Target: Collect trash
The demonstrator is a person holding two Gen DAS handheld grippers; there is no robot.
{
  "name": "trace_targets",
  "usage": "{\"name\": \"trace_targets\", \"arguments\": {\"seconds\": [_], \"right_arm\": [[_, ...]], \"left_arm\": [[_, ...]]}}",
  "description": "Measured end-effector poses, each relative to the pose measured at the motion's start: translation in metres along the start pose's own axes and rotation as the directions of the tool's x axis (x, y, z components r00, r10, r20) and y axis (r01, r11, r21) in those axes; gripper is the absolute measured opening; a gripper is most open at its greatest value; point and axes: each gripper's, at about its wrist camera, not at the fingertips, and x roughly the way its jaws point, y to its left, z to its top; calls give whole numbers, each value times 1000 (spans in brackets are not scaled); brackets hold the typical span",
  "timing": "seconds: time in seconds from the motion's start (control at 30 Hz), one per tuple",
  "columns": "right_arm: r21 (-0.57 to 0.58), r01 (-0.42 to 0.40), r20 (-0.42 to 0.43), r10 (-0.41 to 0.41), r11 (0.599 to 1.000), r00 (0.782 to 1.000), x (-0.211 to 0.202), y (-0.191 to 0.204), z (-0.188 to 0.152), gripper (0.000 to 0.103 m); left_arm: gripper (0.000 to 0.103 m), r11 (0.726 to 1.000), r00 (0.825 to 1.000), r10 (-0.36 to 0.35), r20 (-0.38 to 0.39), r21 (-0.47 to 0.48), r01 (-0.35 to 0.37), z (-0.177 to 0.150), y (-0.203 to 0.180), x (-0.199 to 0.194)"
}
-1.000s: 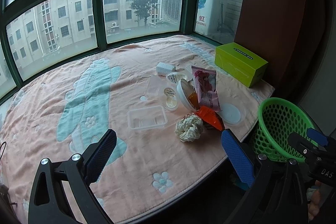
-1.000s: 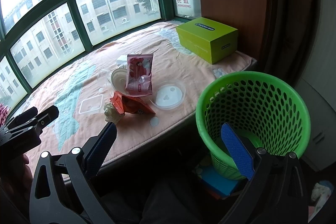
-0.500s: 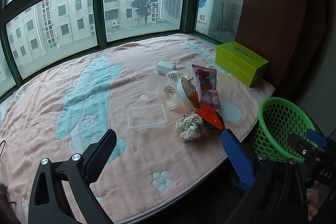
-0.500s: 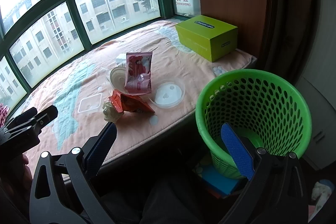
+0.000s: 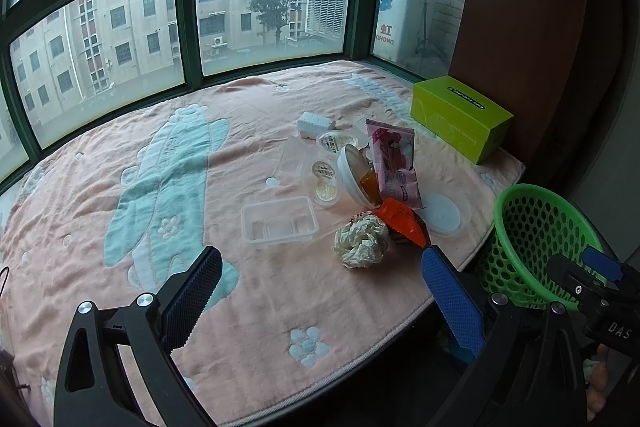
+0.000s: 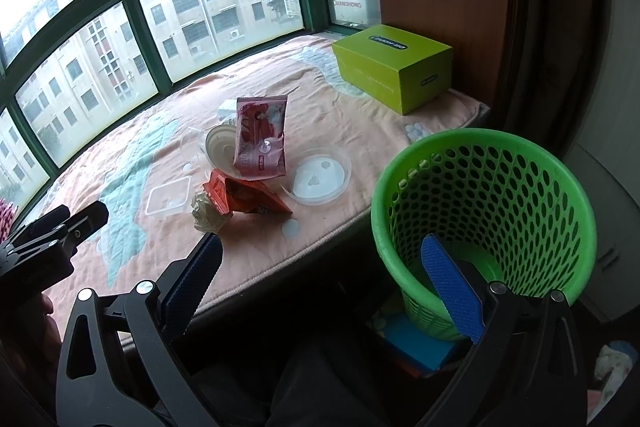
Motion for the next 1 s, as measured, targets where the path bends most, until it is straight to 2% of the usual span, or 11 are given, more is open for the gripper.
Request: {"name": "trace_targets", "arguments": {"seconds": [0.4, 1.0], "right_arm": [[-4, 0, -12, 0, 1000, 1000, 11, -2, 6, 98], [-40, -39, -34, 38, 998, 999, 39, 12, 28, 98]], "left_arm": [[97, 1000, 1000, 10, -11, 3, -10, 2, 2, 11], [97, 998, 998, 49, -26, -30, -49, 23, 24, 27]]}}
